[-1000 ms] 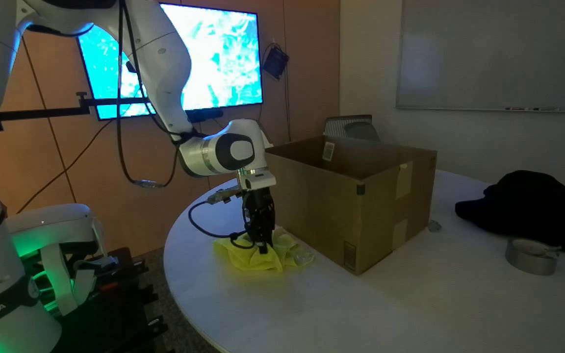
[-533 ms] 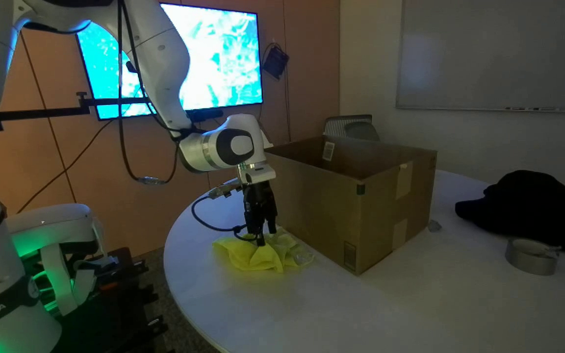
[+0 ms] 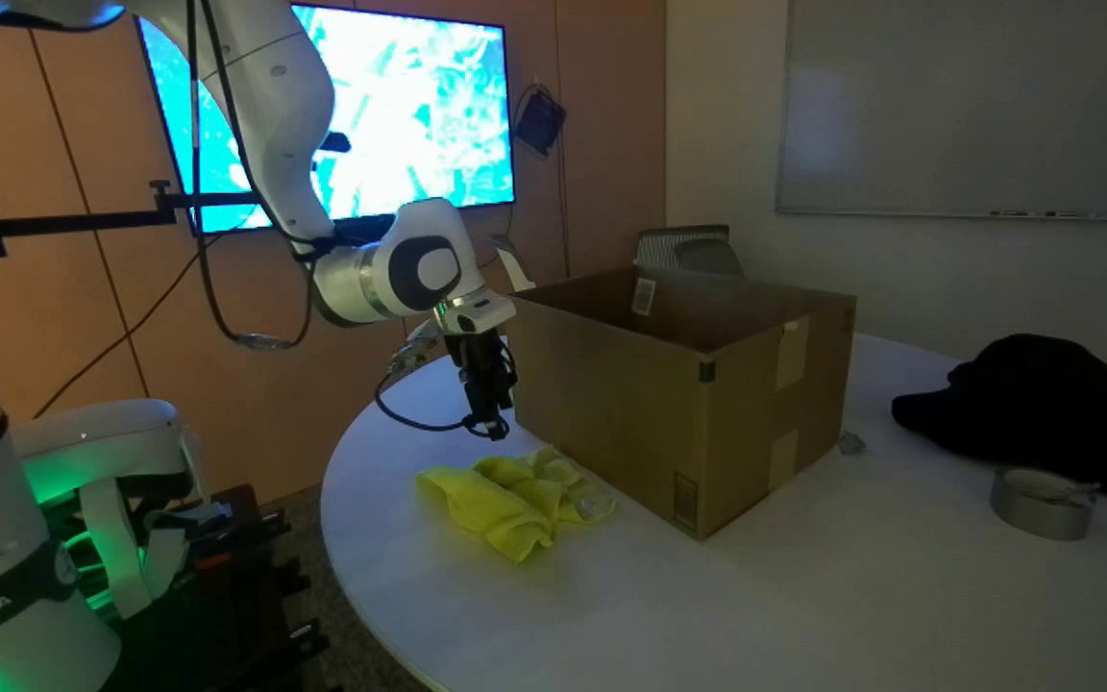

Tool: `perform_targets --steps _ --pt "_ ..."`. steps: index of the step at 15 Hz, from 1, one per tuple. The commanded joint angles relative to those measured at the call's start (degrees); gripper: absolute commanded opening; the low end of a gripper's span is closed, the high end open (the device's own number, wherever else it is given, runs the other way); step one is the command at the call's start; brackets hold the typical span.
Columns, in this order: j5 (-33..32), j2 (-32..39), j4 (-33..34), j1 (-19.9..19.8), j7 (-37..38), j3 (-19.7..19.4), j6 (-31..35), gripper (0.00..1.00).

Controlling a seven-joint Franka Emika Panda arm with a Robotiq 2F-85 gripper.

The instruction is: Put the marker on the yellow crop, wrap the marker up with the yellow cloth and put them in the box

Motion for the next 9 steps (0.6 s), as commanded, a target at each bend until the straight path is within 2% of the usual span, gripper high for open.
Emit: perform_targets --steps 1,3,6,9 --pt "2.2 -2.9 -5.0 -4.1 -10.2 4.4 3.5 1.00" --pt "2.9 -2.2 -5.6 -5.5 -13.5 5.7 2.5 1.00" --pt "1.7 -1.1 -5.9 -6.1 -14.6 5.5 2.0 1.00" --pt "3.4 1.0 -5.3 -9.0 -19.8 7.9 3.0 1.00"
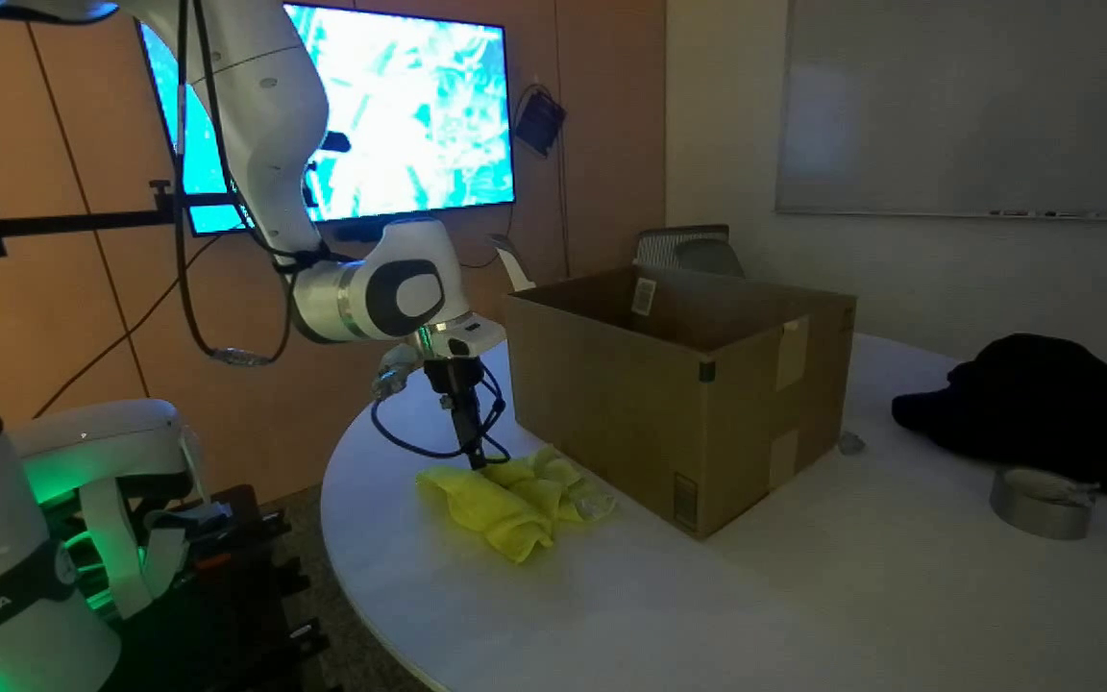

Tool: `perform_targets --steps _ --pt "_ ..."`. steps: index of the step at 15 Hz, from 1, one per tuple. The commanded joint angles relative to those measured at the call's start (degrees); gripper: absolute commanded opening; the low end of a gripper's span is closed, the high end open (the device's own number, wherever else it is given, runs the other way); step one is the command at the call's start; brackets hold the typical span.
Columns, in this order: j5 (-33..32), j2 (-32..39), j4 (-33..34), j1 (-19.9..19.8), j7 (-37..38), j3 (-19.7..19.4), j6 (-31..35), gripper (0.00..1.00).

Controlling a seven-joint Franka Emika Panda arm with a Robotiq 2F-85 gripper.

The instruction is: Put the marker on the yellow crop, wrap the marker up with the yellow cloth and put them in the box

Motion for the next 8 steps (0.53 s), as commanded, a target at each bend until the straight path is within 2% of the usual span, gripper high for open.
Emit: perform_targets --steps 1,4,8 --pt "3.8 2.0 0.8 -1.2 -7.9 0.9 0.9 1.00" --pt "8.2 4.4 2.0 -2.5 -15.5 1.5 0.6 1.00" --pt "12.5 8.2 4.2 -2.8 -23.6 0.4 0.3 1.00"
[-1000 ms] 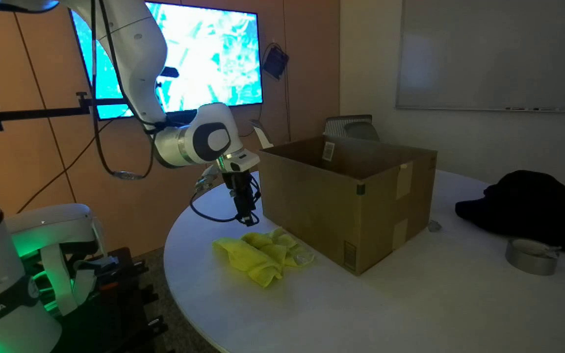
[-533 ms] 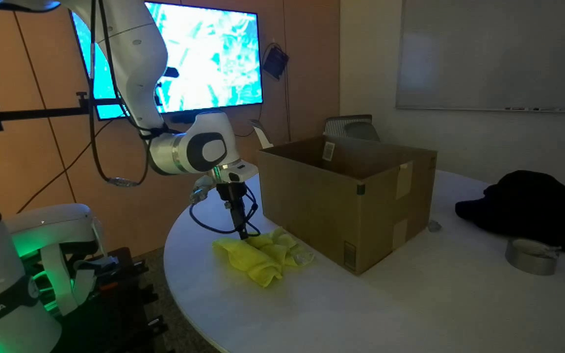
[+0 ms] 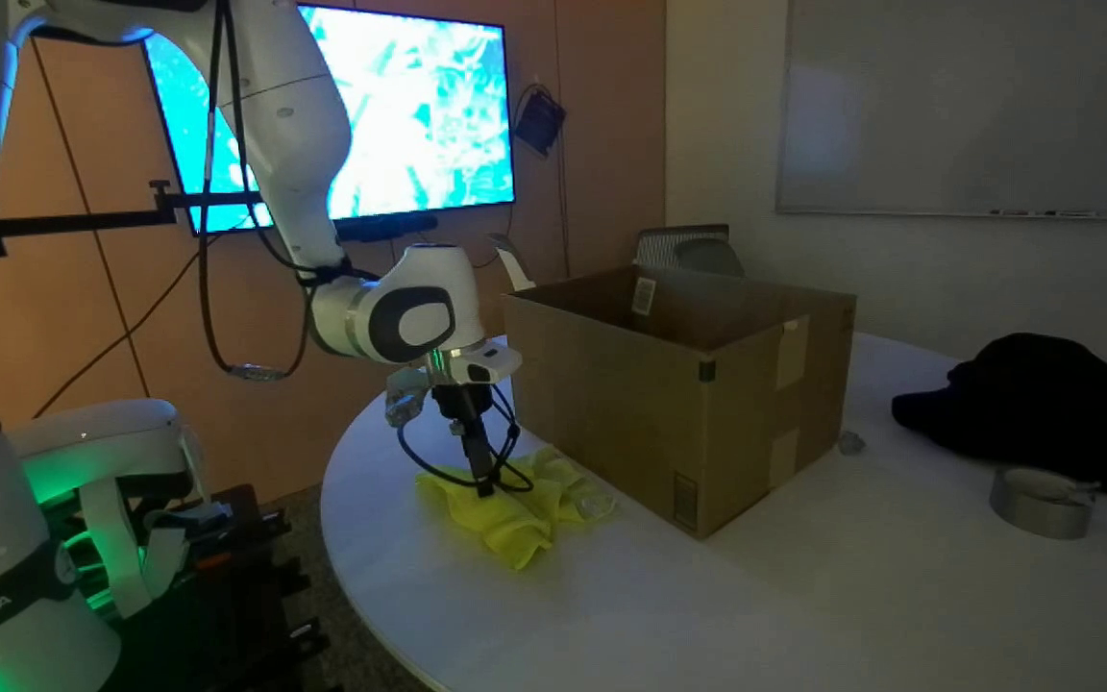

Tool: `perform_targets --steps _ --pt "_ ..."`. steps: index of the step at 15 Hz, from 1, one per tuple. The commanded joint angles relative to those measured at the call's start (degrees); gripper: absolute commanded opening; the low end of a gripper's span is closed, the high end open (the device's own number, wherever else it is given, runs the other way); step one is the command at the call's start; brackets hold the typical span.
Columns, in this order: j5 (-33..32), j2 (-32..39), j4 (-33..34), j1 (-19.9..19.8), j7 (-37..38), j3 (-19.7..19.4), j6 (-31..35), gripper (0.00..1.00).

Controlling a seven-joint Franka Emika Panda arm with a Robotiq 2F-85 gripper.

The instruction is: Put the marker on the yellow crop, wrap the marker up with the yellow cloth and put them in the box

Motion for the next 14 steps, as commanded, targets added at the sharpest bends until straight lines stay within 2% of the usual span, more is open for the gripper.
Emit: perform_targets --steps 1,7,10,11,12,14 --pt "4.3 4.0 2.8 -0.9 -7.9 -0.3 0.5 1.00" --pt "9.8 10.5 6.1 -3.5 -15.9 1.0 -0.6 1.00" --pt "11.8 11.2 6.9 -5.0 -18.5 1.9 -1.7 1.00" --pt "12.3 11.2 7.1 -5.4 -19.2 2.1 -2.0 0.94" --pt "12.7 11.2 7.3 -5.5 -19.7 2.2 -2.3 0.73" --pt "13.2 10.7 7.4 -5.9 -20.4 2.6 -3.1 0.69"
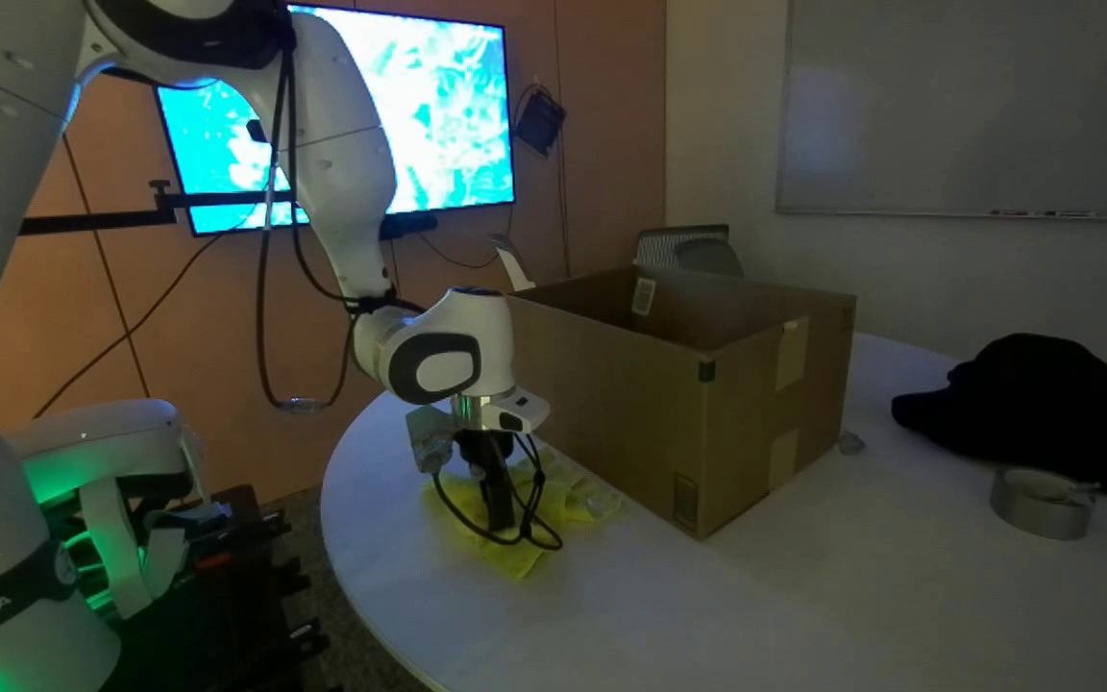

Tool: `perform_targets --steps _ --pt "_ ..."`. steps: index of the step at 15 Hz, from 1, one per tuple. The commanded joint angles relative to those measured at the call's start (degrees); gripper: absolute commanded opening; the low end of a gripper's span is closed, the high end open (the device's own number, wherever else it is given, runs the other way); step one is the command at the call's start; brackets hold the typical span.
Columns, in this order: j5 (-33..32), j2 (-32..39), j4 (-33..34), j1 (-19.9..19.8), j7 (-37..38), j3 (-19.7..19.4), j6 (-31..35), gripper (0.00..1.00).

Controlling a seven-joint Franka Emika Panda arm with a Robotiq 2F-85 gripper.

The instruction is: Put the marker on the yellow crop, wrap the marker up with the yellow cloth and put them in the box

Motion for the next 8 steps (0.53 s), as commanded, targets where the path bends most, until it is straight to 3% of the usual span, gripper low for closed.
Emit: perform_targets --steps 1,8 --pt "2.4 1.0 1.8 -1.5 -3.3 1.5 -1.7 0.63" --pt "5.2 -1.6 1.9 -2.4 -4.8 4.5 -5.4 0.08"
